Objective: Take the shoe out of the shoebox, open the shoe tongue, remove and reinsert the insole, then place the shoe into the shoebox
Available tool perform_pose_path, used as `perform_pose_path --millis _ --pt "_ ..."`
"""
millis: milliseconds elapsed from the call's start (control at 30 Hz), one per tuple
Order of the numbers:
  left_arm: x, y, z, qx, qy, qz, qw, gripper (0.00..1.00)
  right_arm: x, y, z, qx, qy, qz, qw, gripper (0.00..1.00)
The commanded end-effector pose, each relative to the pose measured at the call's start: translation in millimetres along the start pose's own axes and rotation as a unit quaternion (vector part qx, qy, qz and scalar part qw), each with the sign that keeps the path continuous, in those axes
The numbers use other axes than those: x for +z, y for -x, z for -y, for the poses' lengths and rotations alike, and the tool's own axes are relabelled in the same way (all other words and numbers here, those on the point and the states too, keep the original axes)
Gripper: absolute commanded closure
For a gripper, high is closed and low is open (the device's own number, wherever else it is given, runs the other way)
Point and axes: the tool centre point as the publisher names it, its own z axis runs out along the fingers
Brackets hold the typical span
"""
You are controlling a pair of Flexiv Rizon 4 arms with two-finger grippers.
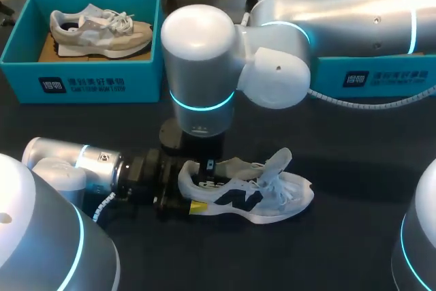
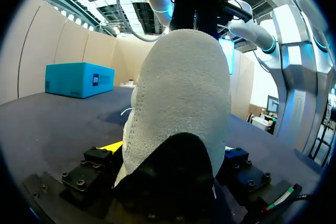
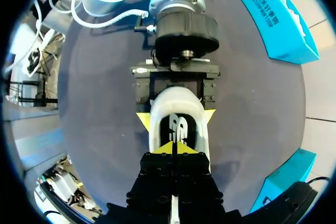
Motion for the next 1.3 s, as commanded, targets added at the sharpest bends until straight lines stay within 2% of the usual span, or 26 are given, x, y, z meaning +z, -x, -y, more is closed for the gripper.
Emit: perform_pose_path --millis 33,433,667,1267,1300 --pt "-1 -1.0 -2 0.000 0.001 0.002 1.000 1.00 16 3.5 7.0 0.006 0.009 -0.011 1.000 1.00" --pt "-1 -1.0 -2 0.000 0.001 0.002 1.000 1.00 40 1.7 8.9 0.007 0.006 -0.022 1.000 1.00" --pt "-1 -1.0 -2 0.000 0.001 0.002 1.000 1.00 55 -1.9 29.4 0.038 0.002 -0.029 0.999 1.00" --pt "-1 -1.0 -2 0.000 0.001 0.002 1.000 1.00 46 -0.6 59.8 0.069 0.005 -0.016 0.998 1.00" --pt "-1 -1.0 -2 0.000 0.001 0.002 1.000 1.00 47 0.1 60.3 0.069 0.005 -0.015 0.997 0.88"
